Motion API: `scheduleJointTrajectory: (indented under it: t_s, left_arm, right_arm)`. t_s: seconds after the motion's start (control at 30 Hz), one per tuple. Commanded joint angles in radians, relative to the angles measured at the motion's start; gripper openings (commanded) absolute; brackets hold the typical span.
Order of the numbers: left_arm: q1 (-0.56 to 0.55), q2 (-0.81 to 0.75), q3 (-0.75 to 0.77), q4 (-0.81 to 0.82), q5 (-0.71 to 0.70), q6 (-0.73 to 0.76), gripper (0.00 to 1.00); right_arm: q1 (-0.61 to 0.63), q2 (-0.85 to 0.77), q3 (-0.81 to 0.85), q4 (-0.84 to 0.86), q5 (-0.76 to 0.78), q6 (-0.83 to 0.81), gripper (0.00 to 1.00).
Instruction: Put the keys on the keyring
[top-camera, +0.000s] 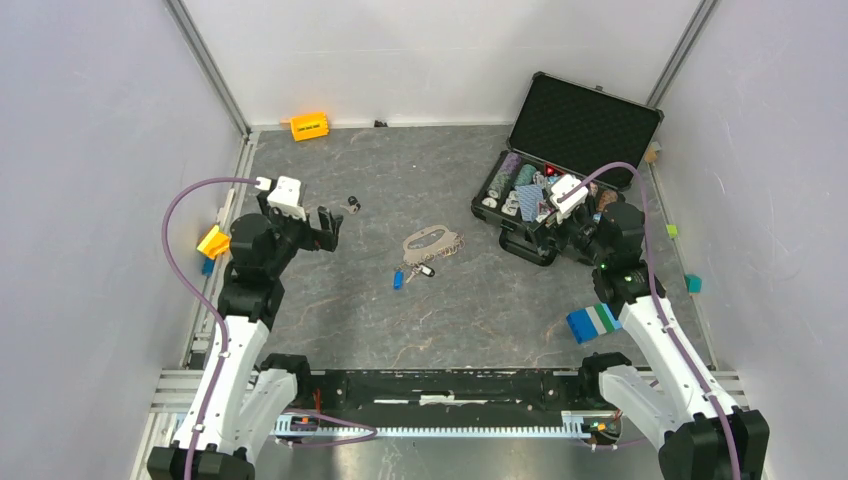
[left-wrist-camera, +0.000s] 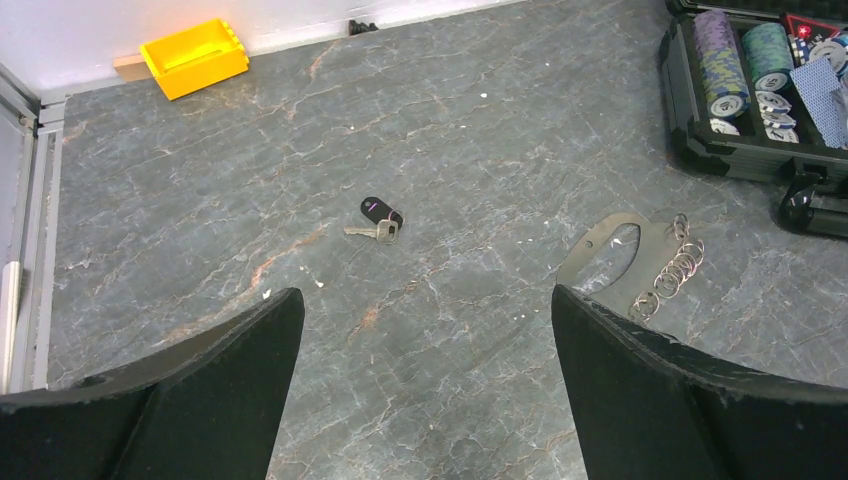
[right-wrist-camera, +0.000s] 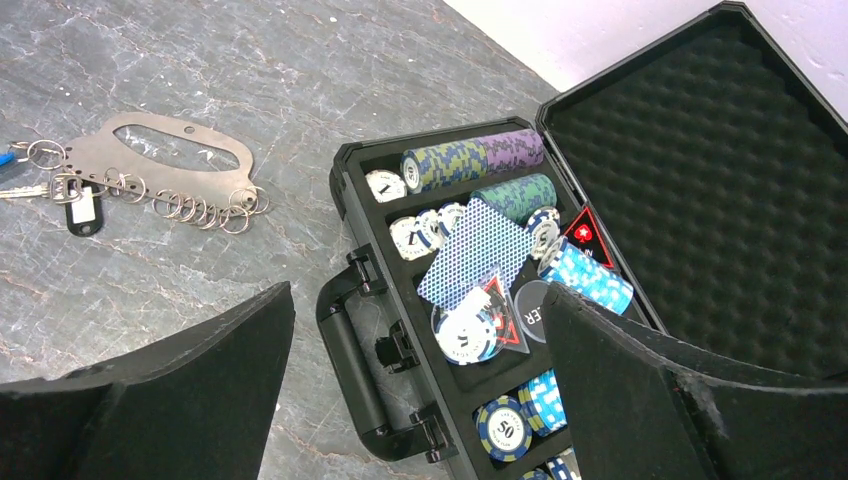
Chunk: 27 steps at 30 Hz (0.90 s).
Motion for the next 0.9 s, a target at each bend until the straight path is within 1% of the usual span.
scheduleJointTrajectory:
  t_s: [0.0, 0.53, 0.73, 0.8, 0.87]
  left_arm:
    - [0.011, -0.015, -0.009, 0.031, 0.019, 0.001, 1.0]
    - [0.026, -0.022, 0.01, 0.003, 0.022, -0.003, 1.0]
    - [0.033, 0.014, 0.063, -0.103, 0.145, 0.083, 1.0]
    - [0.034, 0.04, 0.083, -0.132, 0.17, 0.093, 1.0]
    - [0.033, 0.066, 0.106, -0.162, 0.19, 0.101, 1.0]
  right_arm:
    - [0.005, -0.002, -0.001, 0.035, -0.001, -0.016, 0.98]
    - [0.005, -0.001, 0.013, 0.012, -0.017, -0.046, 0.98]
    - [0.008, 0.015, 0.021, 0.002, -0.067, -0.057, 0.98]
    - [0.031, 0.027, 0.034, 0.002, -0.062, -0.049, 0.98]
    - [0.081, 0.054, 0.047, -0.011, -0.026, -0.055, 0.98]
